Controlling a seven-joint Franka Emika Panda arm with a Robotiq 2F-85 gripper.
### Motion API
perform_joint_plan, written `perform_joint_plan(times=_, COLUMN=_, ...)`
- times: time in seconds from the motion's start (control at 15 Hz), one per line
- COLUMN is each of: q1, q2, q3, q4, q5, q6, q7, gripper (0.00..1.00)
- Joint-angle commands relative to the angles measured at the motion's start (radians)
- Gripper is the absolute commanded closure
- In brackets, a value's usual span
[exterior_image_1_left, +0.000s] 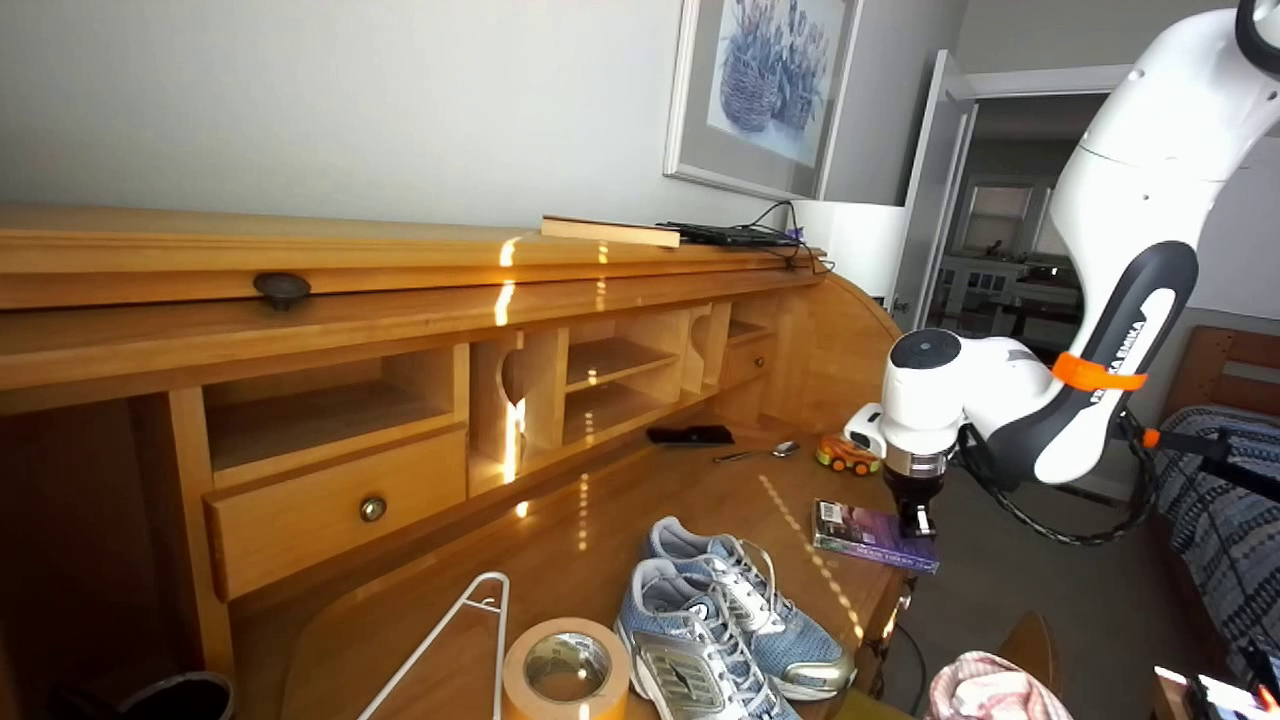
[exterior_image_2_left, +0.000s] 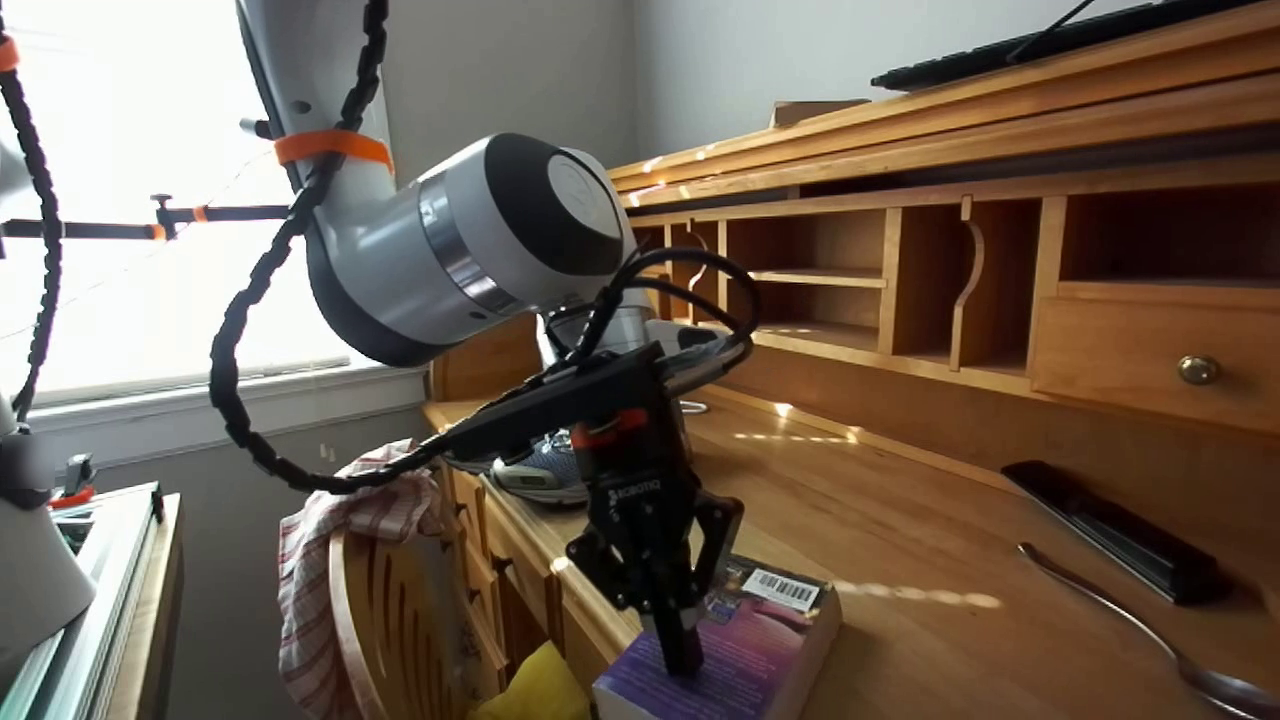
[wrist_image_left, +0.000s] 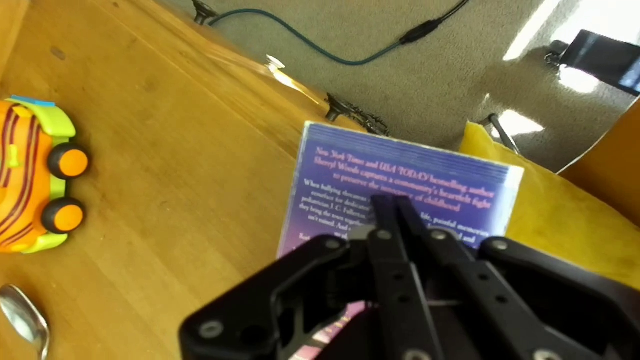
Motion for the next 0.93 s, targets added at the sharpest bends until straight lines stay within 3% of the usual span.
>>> perform_joint_plan(times=0.0, q1=0.018, q2=-0.071, q3=-0.013, q4=-0.091, q5=-0.071, q6=0.005, q7=0.045, gripper=0.60)
perform_joint_plan(times=0.53, q1=0.008, q2=-0.087, q3=-0.005, q4=-0.113, q5=-0.042, q6=0.005, q7=0.106, gripper=0.00)
perform_joint_plan(times=0.87, q1=0.019, q2=-0.121, q3=0.009, q4=-0.165, q5=-0.022, q6=-0.015, q7=0.117, gripper=0.00)
